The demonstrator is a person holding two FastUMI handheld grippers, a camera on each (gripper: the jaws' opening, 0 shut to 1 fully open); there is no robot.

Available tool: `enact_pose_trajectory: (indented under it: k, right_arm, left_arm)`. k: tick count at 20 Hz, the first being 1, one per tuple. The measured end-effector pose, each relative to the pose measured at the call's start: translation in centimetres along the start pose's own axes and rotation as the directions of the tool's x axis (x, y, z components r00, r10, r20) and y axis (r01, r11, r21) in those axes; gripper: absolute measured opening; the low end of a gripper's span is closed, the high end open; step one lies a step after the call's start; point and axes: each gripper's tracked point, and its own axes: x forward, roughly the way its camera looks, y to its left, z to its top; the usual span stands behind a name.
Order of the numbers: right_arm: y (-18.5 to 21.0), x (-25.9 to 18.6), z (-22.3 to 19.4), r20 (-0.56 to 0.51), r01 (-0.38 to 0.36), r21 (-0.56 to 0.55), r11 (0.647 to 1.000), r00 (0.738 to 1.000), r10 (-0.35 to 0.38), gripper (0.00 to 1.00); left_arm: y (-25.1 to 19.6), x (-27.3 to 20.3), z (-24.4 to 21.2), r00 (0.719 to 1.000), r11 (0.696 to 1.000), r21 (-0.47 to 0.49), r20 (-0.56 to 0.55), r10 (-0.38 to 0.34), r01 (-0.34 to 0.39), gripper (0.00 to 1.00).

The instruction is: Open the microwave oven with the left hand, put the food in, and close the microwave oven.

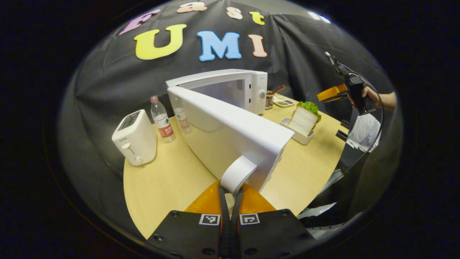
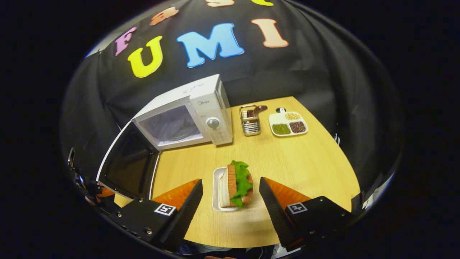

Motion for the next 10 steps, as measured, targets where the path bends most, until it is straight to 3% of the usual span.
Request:
enact_pose_trajectory:
  k: [4, 6, 10]
  right_arm:
    - [-2.0, 1.9, -2.7, -0.076, 0.007, 0.077, 0.997, 0.997, -0.001, 0.98]
    - [-1.4, 2.6, -4.1, -0.128, -0.041, 0.1, 0.994, 0.99, 0.053, 0.98]
    - [-1.4, 4.3, -5.9, -0.209, -0.068, 0.07, 0.995, 0.974, 0.082, 0.98]
  left_arm:
    - [1.3, -0.8, -0.5, 1.0, 1.0, -0.005, 0.013, -0.021, 0.021, 0.06]
    - [1.8, -0.9, -0.8, 0.999, 1.0, 0.003, 0.009, -0.031, 0.031, 0.06]
    - [4.1, -1.7, -1.5, 1.0, 1.0, -0.008, 0.002, 0.001, -0.001, 0.13]
